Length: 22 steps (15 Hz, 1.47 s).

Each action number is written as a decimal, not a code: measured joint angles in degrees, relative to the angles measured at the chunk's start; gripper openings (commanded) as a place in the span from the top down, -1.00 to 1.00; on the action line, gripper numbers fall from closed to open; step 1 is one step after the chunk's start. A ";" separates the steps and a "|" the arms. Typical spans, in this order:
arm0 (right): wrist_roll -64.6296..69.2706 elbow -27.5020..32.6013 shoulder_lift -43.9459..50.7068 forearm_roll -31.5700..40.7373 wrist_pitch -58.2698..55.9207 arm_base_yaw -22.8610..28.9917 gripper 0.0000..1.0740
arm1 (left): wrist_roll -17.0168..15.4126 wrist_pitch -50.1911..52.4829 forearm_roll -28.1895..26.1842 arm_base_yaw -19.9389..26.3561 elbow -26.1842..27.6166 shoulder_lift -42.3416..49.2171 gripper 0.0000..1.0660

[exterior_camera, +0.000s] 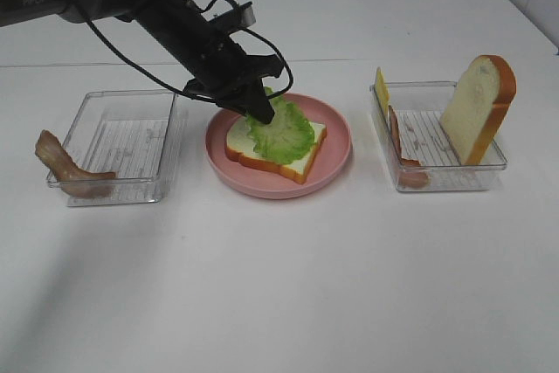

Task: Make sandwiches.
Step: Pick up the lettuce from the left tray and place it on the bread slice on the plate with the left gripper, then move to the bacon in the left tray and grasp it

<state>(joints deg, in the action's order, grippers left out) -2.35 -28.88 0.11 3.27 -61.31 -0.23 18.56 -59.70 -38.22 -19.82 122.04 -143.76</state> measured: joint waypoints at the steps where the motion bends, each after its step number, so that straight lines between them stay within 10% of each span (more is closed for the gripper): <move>1: 0.00 0.00 0.00 0.00 0.00 0.00 -0.43 | 0.00 0.00 0.63 0.00 0.00 0.00 0.13; 4: 0.00 0.00 0.00 0.00 0.00 0.00 -0.43 | 0.00 0.00 0.92 0.00 0.00 0.00 -0.62; 22: 0.00 0.00 0.00 0.00 0.00 0.00 -0.43 | -18.56 -9.74 31.86 3.38 3.44 16.33 -0.33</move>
<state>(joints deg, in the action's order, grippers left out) -2.35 -28.88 0.11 3.27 -61.31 -0.23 0.00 -69.44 -6.36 -16.44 125.48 -127.43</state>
